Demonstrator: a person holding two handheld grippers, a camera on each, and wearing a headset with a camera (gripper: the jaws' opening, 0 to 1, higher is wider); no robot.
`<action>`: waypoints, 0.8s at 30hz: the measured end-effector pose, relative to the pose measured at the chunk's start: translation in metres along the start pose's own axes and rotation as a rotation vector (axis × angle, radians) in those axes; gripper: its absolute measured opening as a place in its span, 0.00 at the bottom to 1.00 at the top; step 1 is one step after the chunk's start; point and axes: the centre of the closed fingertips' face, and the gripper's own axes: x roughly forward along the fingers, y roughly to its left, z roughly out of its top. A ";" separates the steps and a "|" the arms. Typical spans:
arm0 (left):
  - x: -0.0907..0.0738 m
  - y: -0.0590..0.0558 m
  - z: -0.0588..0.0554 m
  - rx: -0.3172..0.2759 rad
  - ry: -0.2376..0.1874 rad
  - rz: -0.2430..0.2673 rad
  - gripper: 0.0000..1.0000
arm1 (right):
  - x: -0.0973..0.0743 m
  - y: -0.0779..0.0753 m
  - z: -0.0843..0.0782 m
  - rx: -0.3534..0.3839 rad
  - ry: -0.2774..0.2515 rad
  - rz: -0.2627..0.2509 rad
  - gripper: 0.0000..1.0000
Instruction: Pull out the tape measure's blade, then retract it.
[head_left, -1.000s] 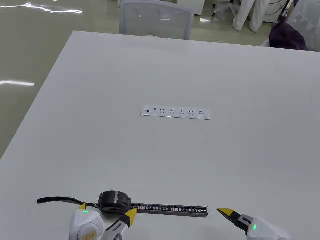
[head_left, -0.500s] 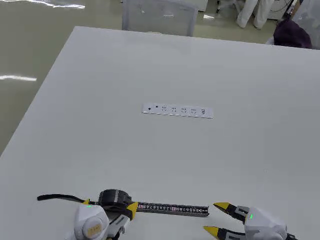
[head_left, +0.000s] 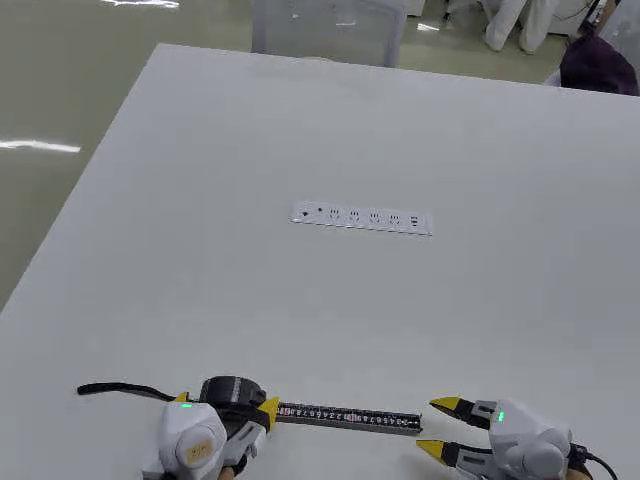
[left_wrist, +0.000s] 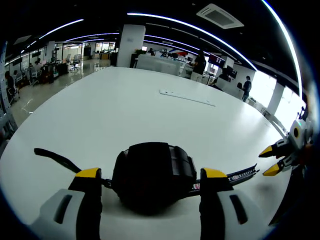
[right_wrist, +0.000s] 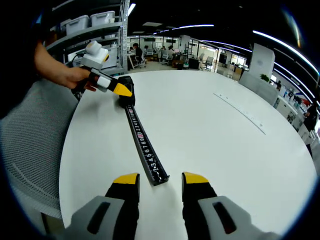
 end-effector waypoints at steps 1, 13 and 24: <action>0.001 0.000 -0.001 -0.010 0.005 0.000 0.77 | 0.001 -0.001 -0.001 0.001 0.002 0.004 0.32; 0.007 -0.001 -0.011 -0.047 0.029 0.024 0.75 | 0.011 -0.002 -0.008 -0.026 0.029 0.083 0.27; 0.010 -0.002 -0.011 -0.042 0.022 0.035 0.71 | 0.022 -0.002 -0.014 -0.083 0.054 0.163 0.22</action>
